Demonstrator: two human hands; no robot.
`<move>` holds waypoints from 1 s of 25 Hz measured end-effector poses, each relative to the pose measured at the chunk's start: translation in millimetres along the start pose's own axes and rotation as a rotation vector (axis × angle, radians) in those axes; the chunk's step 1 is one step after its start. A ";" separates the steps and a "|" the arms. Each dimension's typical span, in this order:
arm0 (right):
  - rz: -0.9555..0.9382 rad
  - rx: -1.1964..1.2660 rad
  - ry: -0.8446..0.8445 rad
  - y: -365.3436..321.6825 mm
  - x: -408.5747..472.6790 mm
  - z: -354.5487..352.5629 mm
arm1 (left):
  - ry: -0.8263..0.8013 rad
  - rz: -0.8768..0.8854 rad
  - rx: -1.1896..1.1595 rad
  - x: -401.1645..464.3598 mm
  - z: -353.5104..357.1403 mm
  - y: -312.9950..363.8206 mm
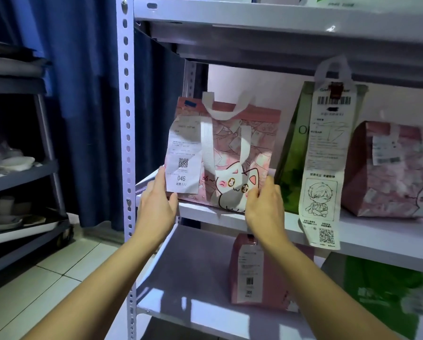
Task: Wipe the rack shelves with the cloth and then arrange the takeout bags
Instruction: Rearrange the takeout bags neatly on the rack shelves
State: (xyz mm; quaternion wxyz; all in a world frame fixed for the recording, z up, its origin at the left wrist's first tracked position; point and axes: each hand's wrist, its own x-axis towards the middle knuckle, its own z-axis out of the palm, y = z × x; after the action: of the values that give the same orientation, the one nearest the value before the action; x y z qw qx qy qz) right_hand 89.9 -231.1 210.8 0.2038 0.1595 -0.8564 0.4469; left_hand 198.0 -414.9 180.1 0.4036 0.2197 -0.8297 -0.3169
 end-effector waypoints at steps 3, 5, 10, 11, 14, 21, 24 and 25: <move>0.100 0.076 -0.120 -0.5 17.0 7.6 | -0.099 -0.038 0.269 23.8 8.6 0.4; 0.105 0.102 -0.148 6.5 22.1 13.9 | -0.159 -0.055 0.423 35.7 14.3 -1.1; 0.067 0.097 -0.092 16.6 27.3 27.2 | -0.107 -0.053 0.428 38.7 29.4 -17.1; 0.069 0.091 -0.084 16.5 27.8 28.0 | -0.097 -0.046 0.417 39.5 30.4 -19.2; 0.085 0.060 -0.064 14.1 26.8 30.1 | -0.101 -0.028 0.414 39.9 30.1 -21.8; 0.130 0.022 -0.066 6.0 17.6 19.6 | -0.147 0.038 0.486 29.0 17.0 -14.2; 0.004 -0.067 -0.174 17.5 -6.7 -0.3 | -0.114 0.251 0.504 -4.1 8.8 -18.2; -0.064 -0.084 -0.203 23.6 -16.3 -7.5 | -0.121 0.282 0.525 -14.0 8.5 -21.5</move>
State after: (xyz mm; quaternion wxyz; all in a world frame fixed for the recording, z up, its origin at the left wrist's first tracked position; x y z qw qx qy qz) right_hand 94.8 -210.4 190.2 0.1366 0.2223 -0.8851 0.3855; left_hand 201.5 -418.4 153.5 0.3228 0.1796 -0.9282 -0.0449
